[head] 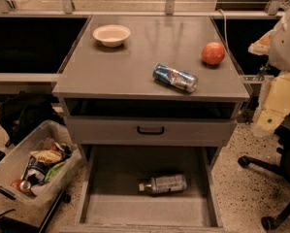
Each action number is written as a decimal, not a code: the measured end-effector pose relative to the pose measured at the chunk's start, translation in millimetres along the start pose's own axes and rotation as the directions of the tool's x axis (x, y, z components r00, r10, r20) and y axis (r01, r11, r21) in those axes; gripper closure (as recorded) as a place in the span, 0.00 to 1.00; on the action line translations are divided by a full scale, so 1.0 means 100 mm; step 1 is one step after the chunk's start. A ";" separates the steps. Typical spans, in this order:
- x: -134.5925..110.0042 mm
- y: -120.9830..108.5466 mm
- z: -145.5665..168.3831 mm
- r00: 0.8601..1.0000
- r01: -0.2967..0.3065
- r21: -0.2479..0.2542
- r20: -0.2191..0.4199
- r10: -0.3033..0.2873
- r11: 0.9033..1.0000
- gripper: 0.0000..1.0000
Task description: Pick blue plastic bottle from middle drawer and place on counter
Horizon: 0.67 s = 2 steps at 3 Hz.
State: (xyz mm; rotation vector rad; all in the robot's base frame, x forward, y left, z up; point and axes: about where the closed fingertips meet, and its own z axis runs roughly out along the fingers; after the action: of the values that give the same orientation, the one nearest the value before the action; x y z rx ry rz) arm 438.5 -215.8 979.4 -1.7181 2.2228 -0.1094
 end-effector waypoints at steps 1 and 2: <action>0.00 0.00 0.00 1.000 0.000 0.000 0.000 0.000 1.000 0.00; 0.14 0.17 0.37 0.999 -0.029 -0.058 0.014 0.030 0.998 0.00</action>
Offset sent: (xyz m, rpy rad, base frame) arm -0.0834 -0.0410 -0.4444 0.3974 0.6313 -0.1243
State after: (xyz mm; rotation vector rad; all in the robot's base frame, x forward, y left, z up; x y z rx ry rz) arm 430.5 -219.7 936.8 -1.7096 2.2599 -0.0251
